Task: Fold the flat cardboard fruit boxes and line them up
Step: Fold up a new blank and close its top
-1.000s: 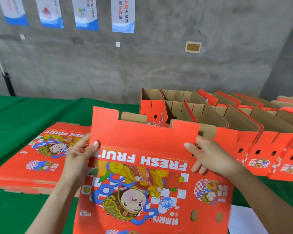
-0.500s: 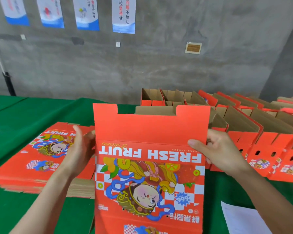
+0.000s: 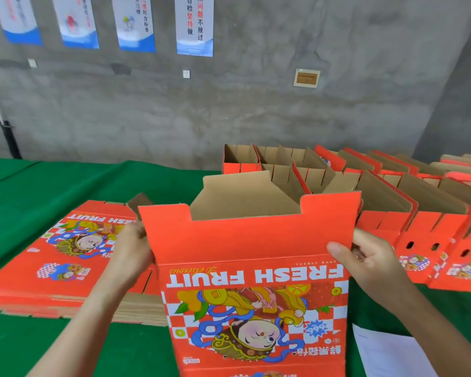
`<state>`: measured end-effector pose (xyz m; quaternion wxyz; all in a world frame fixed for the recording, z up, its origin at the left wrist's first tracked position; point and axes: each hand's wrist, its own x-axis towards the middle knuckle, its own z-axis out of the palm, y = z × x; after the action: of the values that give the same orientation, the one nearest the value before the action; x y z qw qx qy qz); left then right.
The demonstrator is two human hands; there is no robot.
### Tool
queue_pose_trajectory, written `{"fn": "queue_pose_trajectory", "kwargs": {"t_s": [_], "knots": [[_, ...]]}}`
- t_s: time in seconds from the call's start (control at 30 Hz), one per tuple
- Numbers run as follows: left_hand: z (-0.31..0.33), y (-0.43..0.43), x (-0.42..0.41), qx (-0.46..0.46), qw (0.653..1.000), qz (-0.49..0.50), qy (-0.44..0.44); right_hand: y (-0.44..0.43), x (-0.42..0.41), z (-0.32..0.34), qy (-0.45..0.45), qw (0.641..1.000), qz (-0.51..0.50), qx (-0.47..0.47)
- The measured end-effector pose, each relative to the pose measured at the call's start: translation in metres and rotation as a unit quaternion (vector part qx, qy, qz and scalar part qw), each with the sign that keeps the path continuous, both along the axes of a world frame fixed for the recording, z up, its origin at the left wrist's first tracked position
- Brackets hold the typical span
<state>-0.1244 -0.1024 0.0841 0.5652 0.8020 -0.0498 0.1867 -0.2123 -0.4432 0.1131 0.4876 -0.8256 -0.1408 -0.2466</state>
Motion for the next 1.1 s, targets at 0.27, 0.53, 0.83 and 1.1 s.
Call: {"fn": "queue_pose_trajectory", "kwargs": {"t_s": [0.27,0.53,0.83,1.1], "knots": [[-0.038,-0.051,-0.017,-0.08,0.979,0.185,-0.017,-0.005,0.013,-0.038,0.022,0.971,-0.156,0.182],[-0.033,-0.063,-0.019,0.023,0.989,0.135,-0.055,-0.023,0.025,-0.053,0.08,0.974,-0.188,0.094],[-0.02,-0.058,-0.019,0.184,0.98,0.049,-0.058,-0.012,0.015,-0.044,0.04,0.976,-0.176,-0.12],[-0.016,-0.057,-0.017,0.266,0.955,-0.035,-0.131,-0.01,0.018,-0.046,-0.059,0.951,-0.08,-0.292]]}}
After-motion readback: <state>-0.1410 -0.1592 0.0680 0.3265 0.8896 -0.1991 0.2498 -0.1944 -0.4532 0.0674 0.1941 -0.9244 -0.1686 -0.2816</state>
